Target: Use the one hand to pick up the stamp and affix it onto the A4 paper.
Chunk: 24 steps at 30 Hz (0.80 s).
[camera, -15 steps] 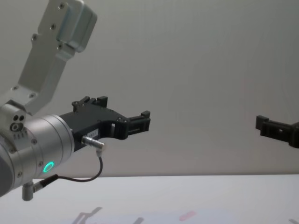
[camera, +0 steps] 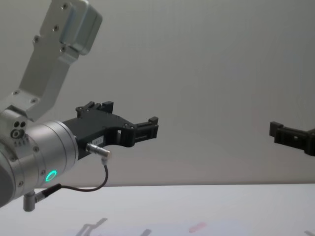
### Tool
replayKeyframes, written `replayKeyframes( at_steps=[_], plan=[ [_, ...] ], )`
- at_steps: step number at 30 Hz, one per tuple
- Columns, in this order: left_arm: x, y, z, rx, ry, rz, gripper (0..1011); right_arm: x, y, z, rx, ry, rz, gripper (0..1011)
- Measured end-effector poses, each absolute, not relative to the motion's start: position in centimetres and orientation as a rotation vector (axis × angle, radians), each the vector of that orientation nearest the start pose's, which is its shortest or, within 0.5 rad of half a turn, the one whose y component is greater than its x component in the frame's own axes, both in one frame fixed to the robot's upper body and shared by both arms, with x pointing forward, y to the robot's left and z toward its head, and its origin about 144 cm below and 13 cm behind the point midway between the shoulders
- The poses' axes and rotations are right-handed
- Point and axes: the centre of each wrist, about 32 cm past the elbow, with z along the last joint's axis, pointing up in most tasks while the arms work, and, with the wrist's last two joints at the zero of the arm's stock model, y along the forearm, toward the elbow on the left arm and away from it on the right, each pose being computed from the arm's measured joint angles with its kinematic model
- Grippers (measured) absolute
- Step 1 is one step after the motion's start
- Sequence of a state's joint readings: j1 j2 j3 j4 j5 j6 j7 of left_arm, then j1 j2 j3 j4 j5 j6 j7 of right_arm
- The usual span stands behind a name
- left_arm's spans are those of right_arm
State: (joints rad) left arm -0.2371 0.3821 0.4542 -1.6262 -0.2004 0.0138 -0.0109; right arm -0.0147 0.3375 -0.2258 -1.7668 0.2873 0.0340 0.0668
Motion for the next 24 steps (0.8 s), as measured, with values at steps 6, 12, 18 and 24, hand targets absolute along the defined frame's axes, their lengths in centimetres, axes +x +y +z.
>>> replayKeyframes(
  at_steps=[6, 12, 18, 24],
  plan=[
    [49.20, 19.84, 120.44, 0.061, -0.268, 1.124, 1001, 44.33, -23.71, 118.87, 0.026, -0.075, -1.230, 1001],
    [49.20, 19.84, 120.44, 0.061, -0.268, 1.124, 1001, 44.33, -23.71, 118.87, 0.026, -0.075, -1.229, 1001],
    [49.20, 19.84, 120.44, 0.061, -0.268, 1.124, 1001, 44.33, -23.71, 118.87, 0.026, -0.075, -1.229, 1001],
    [49.20, 19.84, 120.44, 0.061, -0.268, 1.124, 1001, 44.06, -24.20, 118.75, 0.020, -0.071, -1.237, 1001]
  ],
)
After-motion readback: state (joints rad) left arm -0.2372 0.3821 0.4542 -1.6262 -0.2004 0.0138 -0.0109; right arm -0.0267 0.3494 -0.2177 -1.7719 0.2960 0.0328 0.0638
